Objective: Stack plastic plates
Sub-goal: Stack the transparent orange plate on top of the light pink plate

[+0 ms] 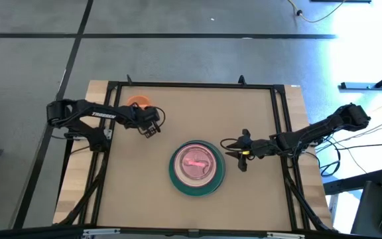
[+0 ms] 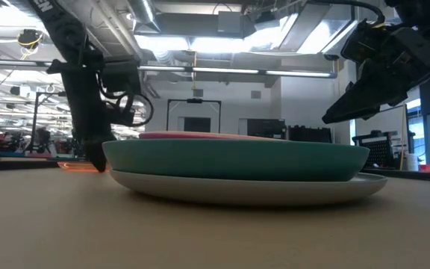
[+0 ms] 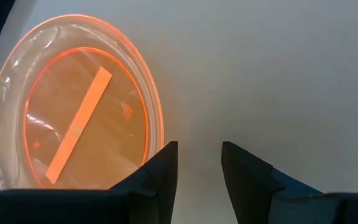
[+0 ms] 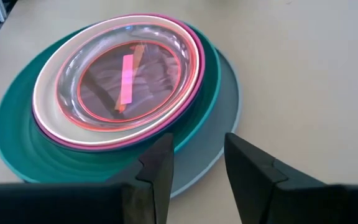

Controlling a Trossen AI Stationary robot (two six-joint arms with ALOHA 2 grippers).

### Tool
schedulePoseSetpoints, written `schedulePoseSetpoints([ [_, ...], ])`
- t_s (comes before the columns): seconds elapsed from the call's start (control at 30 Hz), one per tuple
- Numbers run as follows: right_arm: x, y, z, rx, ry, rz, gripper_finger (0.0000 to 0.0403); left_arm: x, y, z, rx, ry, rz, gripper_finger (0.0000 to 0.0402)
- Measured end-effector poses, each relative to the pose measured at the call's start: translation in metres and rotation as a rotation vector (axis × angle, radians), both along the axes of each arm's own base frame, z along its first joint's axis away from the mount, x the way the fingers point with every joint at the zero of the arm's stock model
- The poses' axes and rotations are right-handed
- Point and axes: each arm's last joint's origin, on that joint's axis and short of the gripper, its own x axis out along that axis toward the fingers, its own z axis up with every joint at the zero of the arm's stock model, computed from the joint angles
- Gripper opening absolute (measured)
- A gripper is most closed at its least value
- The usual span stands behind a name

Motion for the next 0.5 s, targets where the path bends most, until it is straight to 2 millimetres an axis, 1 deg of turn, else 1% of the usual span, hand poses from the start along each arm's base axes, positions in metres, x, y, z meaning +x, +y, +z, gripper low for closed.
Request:
schedulePoseSetpoints([
  [0.13, 0.0, 0.0, 0.0, 0.0, 0.0, 0.0, 0.0134, -0.002, 0.0, -0.002, -0.002, 0.002, 0.006, 0.0119],
  [0.23, 0.0, 0.0, 0.0, 0.0, 0.0, 0.0, 0.0134, 0.0, 0.0, 0.0, 0.002, 0.001, 0.0, 0.0119],
  [0.3, 0.0, 0.0, 0.0, 0.0, 0.0, 0.0, 0.0134, 0.004, 0.0, 0.004, 0.004, 0.002, -0.005, 0.0119],
  [0.43, 0.0, 0.0, 0.0, 0.0, 0.0, 0.0, 0.0134, 0.013, 0.004, 0.019, 0.022, -0.003, 0.001, 0.0119],
  [0.5, 0.0, 0.0, 0.0, 0.0, 0.0, 0.0, 0.0134, 0.015, 0.004, 0.024, 0.016, 0.01, 0.009, 0.0119],
])
